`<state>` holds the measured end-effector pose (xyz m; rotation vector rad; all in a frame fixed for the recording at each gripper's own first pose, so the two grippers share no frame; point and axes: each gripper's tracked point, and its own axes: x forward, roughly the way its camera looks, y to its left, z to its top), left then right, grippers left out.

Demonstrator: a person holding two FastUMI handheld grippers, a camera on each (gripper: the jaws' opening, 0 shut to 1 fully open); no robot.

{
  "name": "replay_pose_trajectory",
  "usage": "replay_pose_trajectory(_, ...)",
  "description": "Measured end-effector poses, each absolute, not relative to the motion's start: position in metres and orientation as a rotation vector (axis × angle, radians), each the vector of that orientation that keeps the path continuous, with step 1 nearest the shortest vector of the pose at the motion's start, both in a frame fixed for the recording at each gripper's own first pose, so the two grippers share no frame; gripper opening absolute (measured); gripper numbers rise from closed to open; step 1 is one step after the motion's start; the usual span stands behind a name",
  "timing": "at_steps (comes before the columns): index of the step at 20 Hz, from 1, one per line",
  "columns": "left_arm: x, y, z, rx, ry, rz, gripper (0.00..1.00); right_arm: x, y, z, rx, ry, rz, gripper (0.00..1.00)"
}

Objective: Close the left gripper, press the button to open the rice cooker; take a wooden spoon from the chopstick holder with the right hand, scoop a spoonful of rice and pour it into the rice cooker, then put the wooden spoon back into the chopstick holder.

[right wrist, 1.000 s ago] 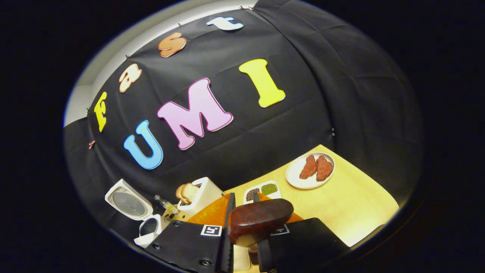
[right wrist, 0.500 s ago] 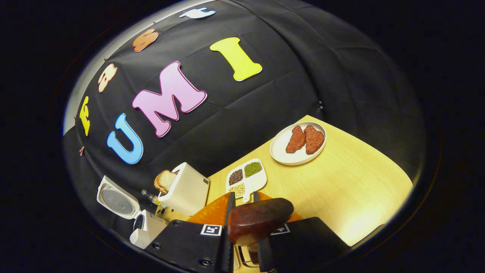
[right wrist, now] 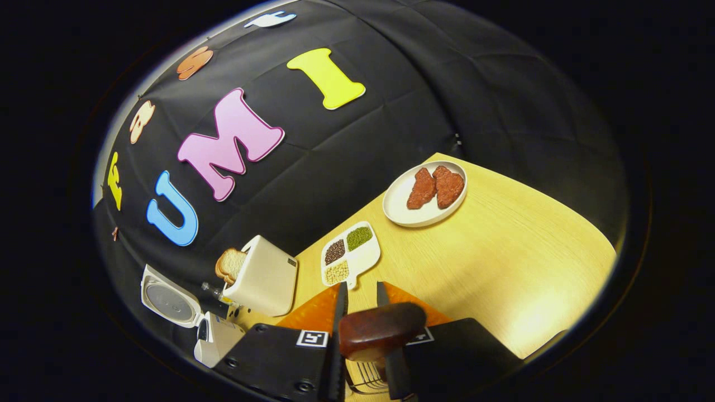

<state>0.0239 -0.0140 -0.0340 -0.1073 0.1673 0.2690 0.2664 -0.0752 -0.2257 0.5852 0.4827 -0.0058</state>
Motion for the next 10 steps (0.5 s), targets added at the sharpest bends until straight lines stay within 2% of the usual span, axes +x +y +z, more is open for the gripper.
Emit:
replay_pose_trajectory(4, 0.036, -0.003, -0.005, -0.051, 0.118, 0.241, 0.94, 0.249, -0.091, -0.215, 0.545, 0.435, -0.061, 0.99)
replay_pose_trajectory(10, 0.059, 0.004, 0.038, -0.011, 0.041, 0.180, 0.94, 0.199, -0.121, -0.191, 0.428, 0.402, -0.119, 0.98)
